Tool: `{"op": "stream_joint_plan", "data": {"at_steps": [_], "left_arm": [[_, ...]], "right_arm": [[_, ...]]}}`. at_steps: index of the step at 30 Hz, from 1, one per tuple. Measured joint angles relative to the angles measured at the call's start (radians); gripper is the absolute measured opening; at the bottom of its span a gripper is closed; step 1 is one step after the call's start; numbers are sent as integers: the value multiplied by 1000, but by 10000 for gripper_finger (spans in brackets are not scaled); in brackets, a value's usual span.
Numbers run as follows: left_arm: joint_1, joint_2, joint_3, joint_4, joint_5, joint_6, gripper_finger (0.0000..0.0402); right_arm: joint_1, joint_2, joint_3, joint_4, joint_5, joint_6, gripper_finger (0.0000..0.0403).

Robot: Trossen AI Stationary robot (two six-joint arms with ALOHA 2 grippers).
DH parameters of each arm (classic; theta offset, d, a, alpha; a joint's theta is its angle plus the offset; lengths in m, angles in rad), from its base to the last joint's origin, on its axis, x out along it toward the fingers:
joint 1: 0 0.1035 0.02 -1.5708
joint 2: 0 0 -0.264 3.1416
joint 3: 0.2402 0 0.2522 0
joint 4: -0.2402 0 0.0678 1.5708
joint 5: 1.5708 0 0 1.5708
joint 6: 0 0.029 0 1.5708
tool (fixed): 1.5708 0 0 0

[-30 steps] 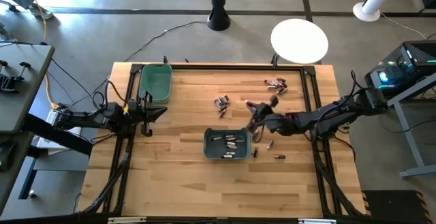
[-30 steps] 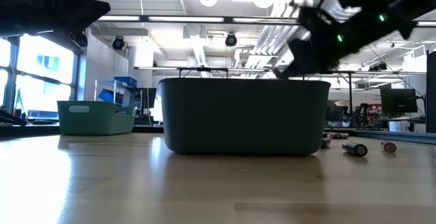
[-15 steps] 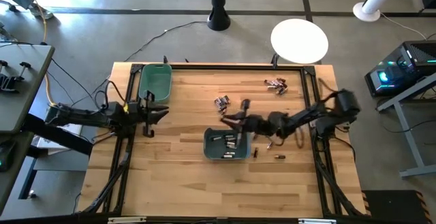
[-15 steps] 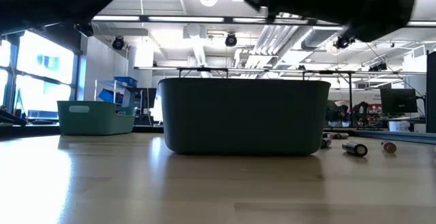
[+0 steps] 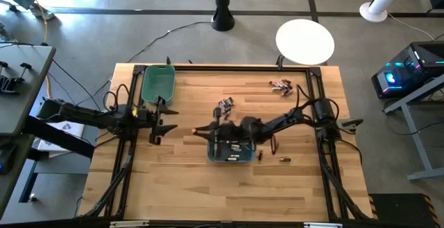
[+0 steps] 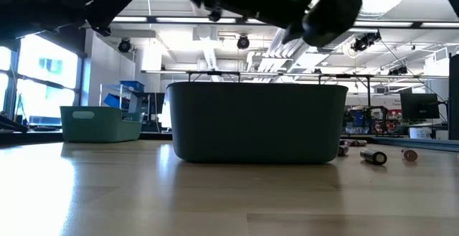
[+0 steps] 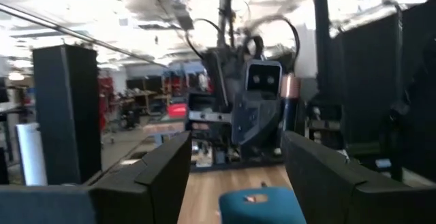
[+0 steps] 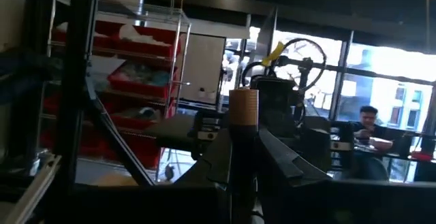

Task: Sort batteries
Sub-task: Put the black battery into the green bin

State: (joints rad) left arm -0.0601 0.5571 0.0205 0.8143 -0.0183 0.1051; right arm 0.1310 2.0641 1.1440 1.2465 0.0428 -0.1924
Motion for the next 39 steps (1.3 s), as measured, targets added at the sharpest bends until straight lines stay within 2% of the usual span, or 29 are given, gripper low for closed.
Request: {"op": "stream_joint_plan", "data": {"at_steps": [4, 8, 21, 29, 35, 39], "left_arm": [[-2, 71, 25, -1, 56, 1, 222], [-13, 134, 52, 0, 61, -6, 222], [-55, 273, 163, -24, 64, -77, 208], [-55, 332, 210, -78, 64, -77, 169], [-54, 313, 211, -88, 61, -75, 117], [-53, 291, 211, -97, 56, -75, 97]], "right_arm": [[0, 27, 68, -109, 3, -9, 20], [0, 27, 99, -186, 36, -10, 20], [0, 27, 102, -222, 87, -18, 20], [0, 27, 102, -222, 87, -10, 20], [0, 27, 102, -219, 99, -10, 20], [0, 26, 104, -218, 106, -10, 18]]}}
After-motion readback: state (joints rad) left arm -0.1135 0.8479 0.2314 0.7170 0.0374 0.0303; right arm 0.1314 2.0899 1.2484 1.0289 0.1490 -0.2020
